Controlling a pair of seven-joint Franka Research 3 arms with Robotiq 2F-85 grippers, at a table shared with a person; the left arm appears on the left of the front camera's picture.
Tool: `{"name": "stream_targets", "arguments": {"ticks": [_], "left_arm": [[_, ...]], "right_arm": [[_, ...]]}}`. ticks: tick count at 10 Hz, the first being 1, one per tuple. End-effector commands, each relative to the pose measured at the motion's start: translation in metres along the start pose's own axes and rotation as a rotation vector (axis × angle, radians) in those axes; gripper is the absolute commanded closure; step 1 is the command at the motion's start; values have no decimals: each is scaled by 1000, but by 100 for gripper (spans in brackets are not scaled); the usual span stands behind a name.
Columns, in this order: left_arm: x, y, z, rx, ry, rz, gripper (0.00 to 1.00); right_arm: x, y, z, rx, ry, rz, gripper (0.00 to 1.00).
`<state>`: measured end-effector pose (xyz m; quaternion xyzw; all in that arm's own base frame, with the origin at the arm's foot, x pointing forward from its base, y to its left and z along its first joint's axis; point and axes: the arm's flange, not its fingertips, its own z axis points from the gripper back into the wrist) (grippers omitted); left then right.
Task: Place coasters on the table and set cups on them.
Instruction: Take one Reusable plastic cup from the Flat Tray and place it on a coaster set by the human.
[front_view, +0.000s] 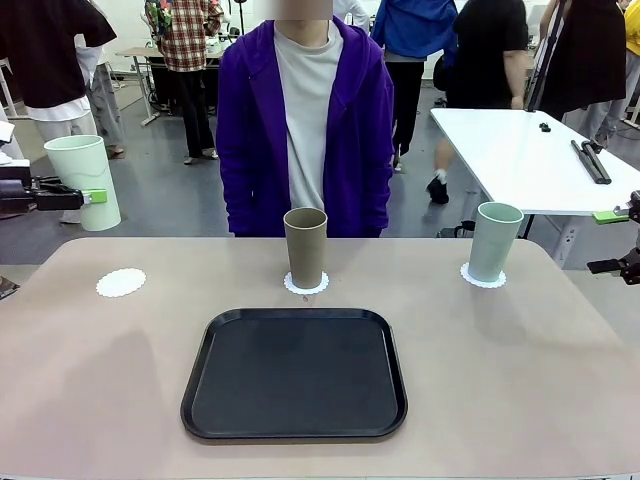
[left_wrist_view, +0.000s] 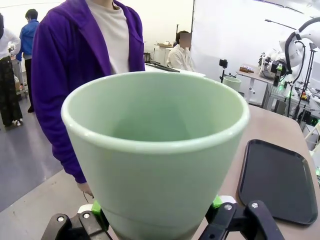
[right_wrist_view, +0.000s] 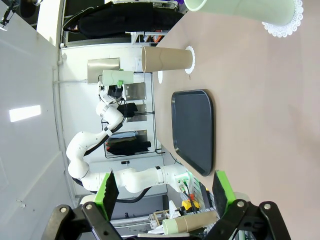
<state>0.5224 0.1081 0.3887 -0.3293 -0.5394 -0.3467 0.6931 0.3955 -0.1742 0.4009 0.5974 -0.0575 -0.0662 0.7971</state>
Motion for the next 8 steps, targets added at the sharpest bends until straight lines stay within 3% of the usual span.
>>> {"name": "stream_targets", "arguments": {"ticks": [1,5,8], "left_arm": [[0,1,1,11,5,-1,15],[-1,0,0,3,2,1,15],[-31,28,-3,-108,5,-50,15]], "right_arm": [[-1,1,-1,0,-5,-4,0],[-1,1,-1,0,-5,-4,0],[-1,1,-1,0,-5,-4,0]]}}
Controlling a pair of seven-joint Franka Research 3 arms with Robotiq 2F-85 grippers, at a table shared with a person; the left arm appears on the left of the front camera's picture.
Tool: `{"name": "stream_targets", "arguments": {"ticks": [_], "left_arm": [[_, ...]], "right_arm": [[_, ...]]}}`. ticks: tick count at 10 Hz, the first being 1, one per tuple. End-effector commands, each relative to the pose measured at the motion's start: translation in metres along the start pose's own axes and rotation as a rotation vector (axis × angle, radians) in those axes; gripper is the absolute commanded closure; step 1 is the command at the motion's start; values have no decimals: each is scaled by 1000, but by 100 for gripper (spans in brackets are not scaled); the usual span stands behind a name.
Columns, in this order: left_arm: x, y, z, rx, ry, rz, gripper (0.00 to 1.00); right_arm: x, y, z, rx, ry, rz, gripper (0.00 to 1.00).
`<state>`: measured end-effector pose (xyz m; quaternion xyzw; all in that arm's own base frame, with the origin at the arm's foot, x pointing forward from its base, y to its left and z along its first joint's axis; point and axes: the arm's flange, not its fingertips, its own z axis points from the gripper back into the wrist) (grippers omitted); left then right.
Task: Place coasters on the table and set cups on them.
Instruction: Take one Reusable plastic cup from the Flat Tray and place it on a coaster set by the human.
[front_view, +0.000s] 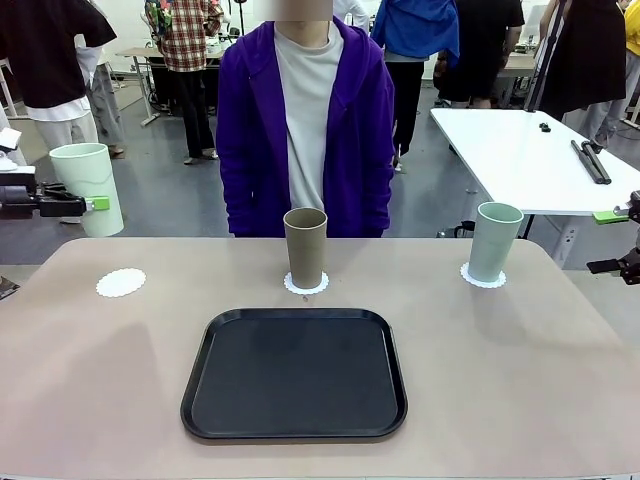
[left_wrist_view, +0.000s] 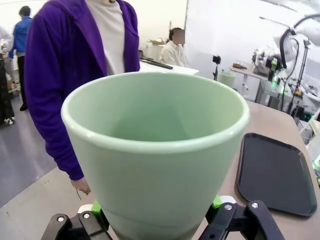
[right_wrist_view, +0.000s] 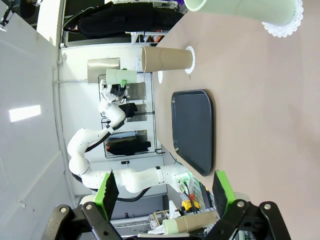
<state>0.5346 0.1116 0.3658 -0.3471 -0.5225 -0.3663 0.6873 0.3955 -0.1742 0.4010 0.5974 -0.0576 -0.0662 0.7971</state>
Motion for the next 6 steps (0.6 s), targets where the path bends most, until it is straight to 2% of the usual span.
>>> {"name": "stream_targets", "arguments": {"ticks": [1,4,6], "left_arm": [[-24,18,1,-78,-15,-73,15],[-52,38,-12,-112,27,-117,15],[-71,46,-17,-164,3,-111,15]], "right_arm": [[-1,1,-1,0,-5,-4,0],[-1,1,-1,0,-5,-4,0],[-1,1,-1,0,-5,-4,0]]}}
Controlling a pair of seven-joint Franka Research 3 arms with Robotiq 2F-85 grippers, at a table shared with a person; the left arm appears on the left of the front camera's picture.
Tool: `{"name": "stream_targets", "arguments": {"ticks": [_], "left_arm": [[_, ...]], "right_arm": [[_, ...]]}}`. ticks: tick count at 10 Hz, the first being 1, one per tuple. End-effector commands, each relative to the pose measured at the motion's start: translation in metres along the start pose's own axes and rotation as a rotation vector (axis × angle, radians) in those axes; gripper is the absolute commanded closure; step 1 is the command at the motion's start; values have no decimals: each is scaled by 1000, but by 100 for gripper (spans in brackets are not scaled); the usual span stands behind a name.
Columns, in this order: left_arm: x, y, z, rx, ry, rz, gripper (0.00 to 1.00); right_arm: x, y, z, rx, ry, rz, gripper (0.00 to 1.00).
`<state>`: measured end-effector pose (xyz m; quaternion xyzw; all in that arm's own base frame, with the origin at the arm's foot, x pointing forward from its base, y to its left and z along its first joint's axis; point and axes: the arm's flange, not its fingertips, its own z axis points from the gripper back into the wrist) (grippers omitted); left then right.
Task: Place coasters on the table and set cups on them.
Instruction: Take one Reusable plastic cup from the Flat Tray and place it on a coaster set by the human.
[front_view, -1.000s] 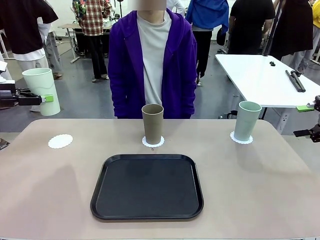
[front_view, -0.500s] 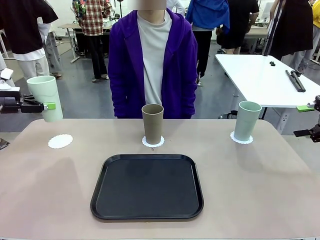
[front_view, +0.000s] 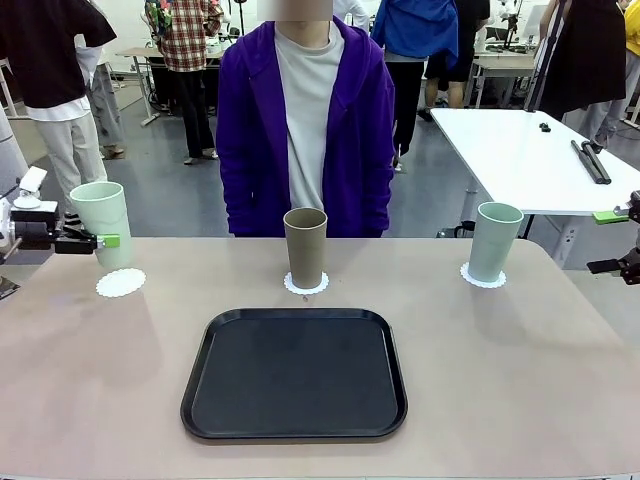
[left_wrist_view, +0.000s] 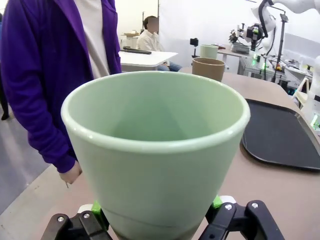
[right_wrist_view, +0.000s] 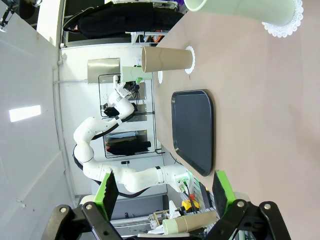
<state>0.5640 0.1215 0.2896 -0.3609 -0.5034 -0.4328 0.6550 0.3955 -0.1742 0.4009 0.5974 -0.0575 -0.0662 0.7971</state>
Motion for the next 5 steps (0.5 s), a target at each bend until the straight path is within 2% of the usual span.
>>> {"name": "stream_targets", "arguments": {"ticks": [1,5], "left_arm": [[-5,13,5,-53,-20,-8,15],[-24,10,7,-96,-39,22,15]], "right_arm": [[-1,1,-1,0,-5,-4,0],[-1,1,-1,0,-5,-4,0]]}}
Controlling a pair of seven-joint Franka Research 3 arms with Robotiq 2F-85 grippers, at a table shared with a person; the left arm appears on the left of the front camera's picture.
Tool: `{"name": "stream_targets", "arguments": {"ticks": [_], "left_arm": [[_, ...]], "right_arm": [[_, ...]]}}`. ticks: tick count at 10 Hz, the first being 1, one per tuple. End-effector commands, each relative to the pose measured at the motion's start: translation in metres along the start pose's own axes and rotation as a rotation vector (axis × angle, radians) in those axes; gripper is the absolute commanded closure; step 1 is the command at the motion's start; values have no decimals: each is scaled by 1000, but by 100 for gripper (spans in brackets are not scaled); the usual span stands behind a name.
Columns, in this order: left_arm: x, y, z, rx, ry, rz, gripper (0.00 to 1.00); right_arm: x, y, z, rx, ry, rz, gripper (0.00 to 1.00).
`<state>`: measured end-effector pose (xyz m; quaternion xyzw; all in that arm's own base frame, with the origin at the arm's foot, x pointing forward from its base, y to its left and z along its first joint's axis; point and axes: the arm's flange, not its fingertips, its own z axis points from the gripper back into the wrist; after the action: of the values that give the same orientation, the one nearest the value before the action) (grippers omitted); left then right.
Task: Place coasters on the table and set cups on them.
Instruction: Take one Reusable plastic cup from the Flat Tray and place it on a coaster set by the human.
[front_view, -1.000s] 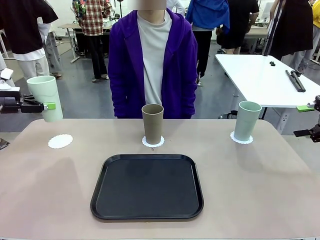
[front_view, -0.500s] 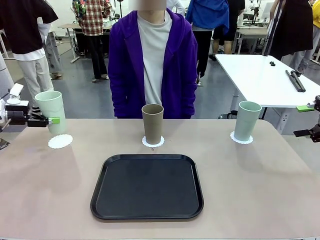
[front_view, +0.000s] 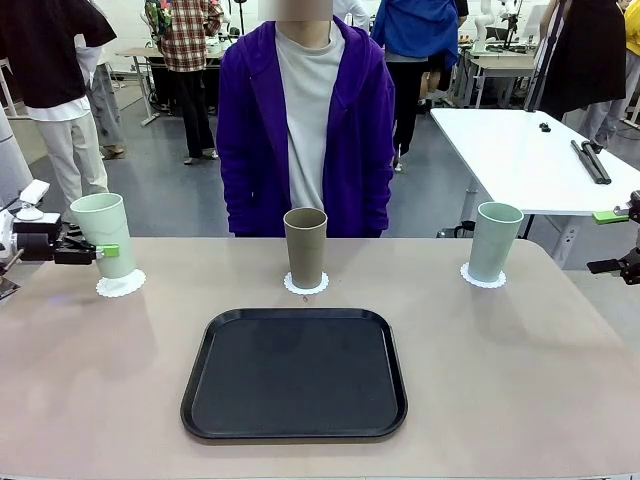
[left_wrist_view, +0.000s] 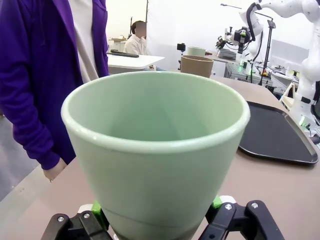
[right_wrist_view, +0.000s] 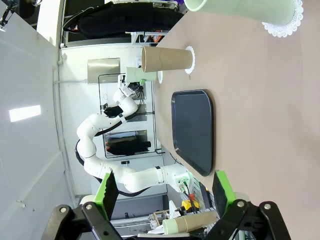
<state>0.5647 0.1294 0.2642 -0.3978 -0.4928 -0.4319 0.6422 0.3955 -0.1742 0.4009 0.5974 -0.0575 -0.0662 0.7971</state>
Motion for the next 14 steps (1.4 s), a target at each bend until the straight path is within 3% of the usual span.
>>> {"name": "stream_targets", "arguments": {"ticks": [1,14], "left_arm": [[-5,4,6,-40,-1,-19,15],[-27,14,-6,-97,6,-83,15]], "right_arm": [[-1,1,-1,0,-5,-4,0],[-1,1,-1,0,-5,-4,0]]}}
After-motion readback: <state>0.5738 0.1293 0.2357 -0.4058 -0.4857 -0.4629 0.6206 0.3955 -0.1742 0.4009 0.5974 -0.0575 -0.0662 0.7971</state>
